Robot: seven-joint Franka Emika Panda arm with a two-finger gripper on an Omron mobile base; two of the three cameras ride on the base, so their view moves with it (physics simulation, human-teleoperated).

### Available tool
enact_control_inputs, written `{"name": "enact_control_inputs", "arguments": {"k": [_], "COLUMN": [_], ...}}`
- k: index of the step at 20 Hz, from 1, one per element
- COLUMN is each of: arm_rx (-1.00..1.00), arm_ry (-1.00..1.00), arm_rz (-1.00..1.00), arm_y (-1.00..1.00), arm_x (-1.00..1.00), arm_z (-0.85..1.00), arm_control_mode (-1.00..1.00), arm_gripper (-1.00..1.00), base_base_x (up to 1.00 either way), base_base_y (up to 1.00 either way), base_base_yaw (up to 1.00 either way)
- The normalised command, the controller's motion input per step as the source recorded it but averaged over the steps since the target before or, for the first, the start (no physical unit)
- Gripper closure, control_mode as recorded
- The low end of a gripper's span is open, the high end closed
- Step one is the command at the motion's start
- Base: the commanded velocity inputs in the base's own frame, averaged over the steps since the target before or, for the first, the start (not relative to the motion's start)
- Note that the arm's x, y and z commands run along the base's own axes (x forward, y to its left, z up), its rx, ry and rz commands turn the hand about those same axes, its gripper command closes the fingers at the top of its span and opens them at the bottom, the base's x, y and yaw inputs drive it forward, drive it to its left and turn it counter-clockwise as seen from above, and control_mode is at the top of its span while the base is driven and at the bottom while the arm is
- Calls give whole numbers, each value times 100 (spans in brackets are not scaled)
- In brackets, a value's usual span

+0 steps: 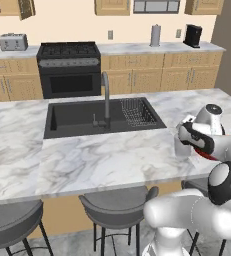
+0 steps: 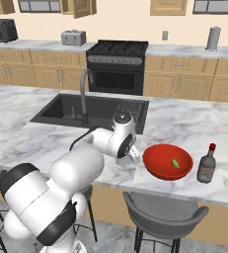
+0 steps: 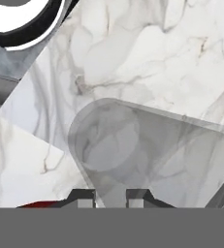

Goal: There is a bowl on the dining counter. Grab a lemon wedge from the fridge and place it in the bowl. Then get the liquor bottle and glass cup from the cabinet and place them next to the bowl.

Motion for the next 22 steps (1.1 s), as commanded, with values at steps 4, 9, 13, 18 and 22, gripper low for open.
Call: {"name": "enact_control_inputs", "arguments": {"k": [4, 9, 13, 18, 22], "arm_rx": [7, 4, 0, 0, 0], "arm_ry": [0, 0, 0, -2, -7], "arm_rz": [0, 0, 0, 0, 0], "arm_y": [0, -1, 0, 0, 0], "arm_x": [18, 13, 10, 6, 6], "arm_z": [-39, -36, -30, -30, -27], "arm_control_mode": [-100, -100, -100, -100, -100], "arm_gripper": [100, 100, 100, 100, 100], "base_base_x": [0, 0, 0, 0, 0], "base_base_y": [0, 0, 0, 0, 0], "base_base_yaw": [0, 0, 0, 0, 0]}}
